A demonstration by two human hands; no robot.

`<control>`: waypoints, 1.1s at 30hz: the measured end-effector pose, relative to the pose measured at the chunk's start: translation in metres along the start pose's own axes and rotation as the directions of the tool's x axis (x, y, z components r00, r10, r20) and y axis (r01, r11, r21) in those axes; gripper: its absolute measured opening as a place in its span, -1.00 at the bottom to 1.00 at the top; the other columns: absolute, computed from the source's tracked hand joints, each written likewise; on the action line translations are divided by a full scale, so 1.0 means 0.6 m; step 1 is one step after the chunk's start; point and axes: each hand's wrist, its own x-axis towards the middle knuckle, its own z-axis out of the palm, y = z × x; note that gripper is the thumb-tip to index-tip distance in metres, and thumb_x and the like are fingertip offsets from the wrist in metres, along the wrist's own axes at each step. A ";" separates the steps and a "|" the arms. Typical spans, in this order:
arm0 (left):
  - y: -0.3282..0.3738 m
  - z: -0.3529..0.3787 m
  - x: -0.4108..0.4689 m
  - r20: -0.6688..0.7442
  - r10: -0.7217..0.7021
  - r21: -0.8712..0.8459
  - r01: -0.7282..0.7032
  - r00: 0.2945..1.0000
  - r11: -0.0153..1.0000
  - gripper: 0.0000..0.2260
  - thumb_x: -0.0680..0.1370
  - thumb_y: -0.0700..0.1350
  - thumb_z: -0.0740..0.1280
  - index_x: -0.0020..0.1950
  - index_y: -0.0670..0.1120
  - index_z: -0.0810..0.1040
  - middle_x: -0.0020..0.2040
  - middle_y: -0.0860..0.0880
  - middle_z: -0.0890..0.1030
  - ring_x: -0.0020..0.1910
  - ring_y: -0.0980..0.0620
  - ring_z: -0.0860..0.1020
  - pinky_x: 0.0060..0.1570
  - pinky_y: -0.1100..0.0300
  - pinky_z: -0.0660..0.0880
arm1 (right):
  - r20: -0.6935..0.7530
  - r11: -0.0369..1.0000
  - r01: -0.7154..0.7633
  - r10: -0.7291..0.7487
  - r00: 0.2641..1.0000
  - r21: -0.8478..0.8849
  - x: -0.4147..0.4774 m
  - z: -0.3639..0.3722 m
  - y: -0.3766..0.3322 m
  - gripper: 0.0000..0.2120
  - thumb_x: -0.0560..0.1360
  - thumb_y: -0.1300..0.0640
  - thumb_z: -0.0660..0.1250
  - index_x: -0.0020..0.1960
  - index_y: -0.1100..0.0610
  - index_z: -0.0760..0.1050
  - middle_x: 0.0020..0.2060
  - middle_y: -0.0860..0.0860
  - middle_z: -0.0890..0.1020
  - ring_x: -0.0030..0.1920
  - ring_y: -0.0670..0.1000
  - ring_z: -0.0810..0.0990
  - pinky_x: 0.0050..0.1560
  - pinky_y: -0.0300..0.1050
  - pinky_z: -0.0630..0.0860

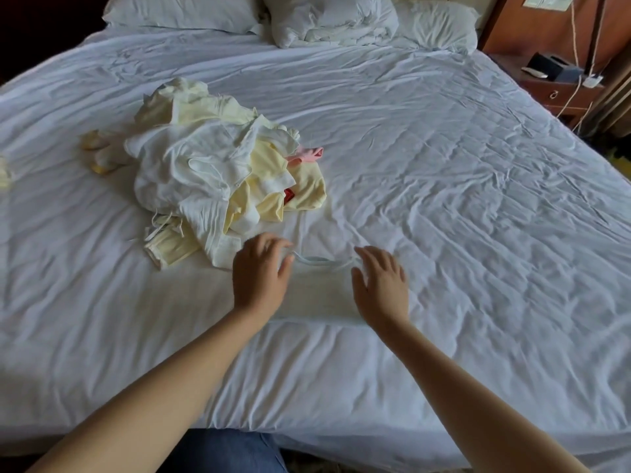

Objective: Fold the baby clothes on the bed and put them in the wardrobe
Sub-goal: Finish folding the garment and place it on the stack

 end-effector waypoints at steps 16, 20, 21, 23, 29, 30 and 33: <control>0.001 0.032 -0.070 0.526 -0.009 0.258 -0.149 0.850 0.954 -0.28 0.45 0.38 -0.19 0.59 0.18 -0.13 0.60 -0.14 -0.16 0.57 -0.13 -0.23 0.53 -0.04 -0.21 | 0.406 0.961 0.184 -0.087 0.910 -0.205 -0.054 0.038 0.022 -0.38 0.52 -0.38 -0.19 0.55 -0.27 -0.11 0.58 -0.01 -0.13 0.55 0.11 -0.30 0.52 0.15 -0.28; -0.008 0.030 -0.058 0.601 -0.010 0.221 -0.154 0.799 0.963 -0.24 0.39 0.43 -0.26 0.56 0.19 -0.26 0.59 -0.13 -0.27 0.55 -0.09 -0.32 0.52 -0.04 -0.24 | 0.435 0.971 0.165 -0.076 0.897 -0.173 -0.047 0.032 0.020 -0.35 0.48 -0.40 -0.21 0.54 -0.28 -0.13 0.58 -0.03 -0.15 0.55 0.06 -0.31 0.52 0.14 -0.29; -0.010 0.027 -0.055 0.615 -0.008 0.203 -0.148 0.789 0.968 -0.23 0.38 0.44 -0.27 0.55 0.19 -0.27 0.58 -0.11 -0.28 0.54 -0.07 -0.34 0.52 -0.03 -0.25 | 0.447 0.973 0.161 -0.073 0.891 -0.163 -0.046 0.029 0.019 -0.34 0.47 -0.40 -0.23 0.54 -0.28 -0.14 0.58 -0.03 -0.16 0.55 0.05 -0.32 0.52 0.13 -0.30; -0.008 0.017 -0.052 0.633 -0.008 0.157 -0.118 0.775 0.981 -0.22 0.37 0.43 -0.29 0.56 0.18 -0.24 0.58 -0.06 -0.30 0.53 -0.02 -0.37 0.52 0.02 -0.28 | 0.459 0.983 0.136 -0.064 0.886 -0.127 -0.047 0.019 0.019 -0.31 0.45 -0.41 -0.26 0.55 -0.25 -0.13 0.57 -0.04 -0.19 0.54 0.02 -0.33 0.51 0.05 -0.35; -0.019 -0.016 -0.093 0.472 -0.206 0.169 0.142 0.857 0.975 -0.40 0.56 0.28 -0.10 0.58 0.12 0.12 0.61 -0.12 -0.07 0.58 -0.13 -0.01 0.50 0.02 0.03 | 0.367 0.983 -0.160 0.184 0.912 -0.095 -0.076 -0.015 0.024 -0.43 0.54 -0.31 -0.11 0.53 -0.25 0.06 0.58 0.02 -0.19 0.56 0.05 -0.26 0.54 0.03 -0.18; -0.021 -0.018 -0.097 0.457 -0.231 0.194 0.157 0.859 0.968 -0.47 0.60 0.20 -0.04 0.57 0.12 0.16 0.60 -0.15 0.05 0.55 -0.16 0.09 0.47 0.00 0.11 | 0.377 0.974 -0.206 0.226 0.898 -0.091 -0.076 -0.021 0.021 -0.49 0.59 -0.25 -0.02 0.53 -0.25 0.08 0.58 0.04 -0.13 0.56 0.07 -0.22 0.54 0.05 -0.15; -0.014 -0.022 -0.090 0.336 -0.187 0.175 0.133 0.923 0.975 -0.59 0.59 0.01 0.16 0.45 0.09 0.42 0.33 -0.15 0.47 0.27 -0.22 0.41 0.21 0.00 0.37 | 0.364 0.957 -0.284 0.285 0.887 -0.059 -0.067 -0.033 0.009 -0.53 0.61 -0.09 0.12 0.51 -0.22 0.20 0.52 0.06 0.16 0.53 0.11 -0.01 0.52 0.03 -0.03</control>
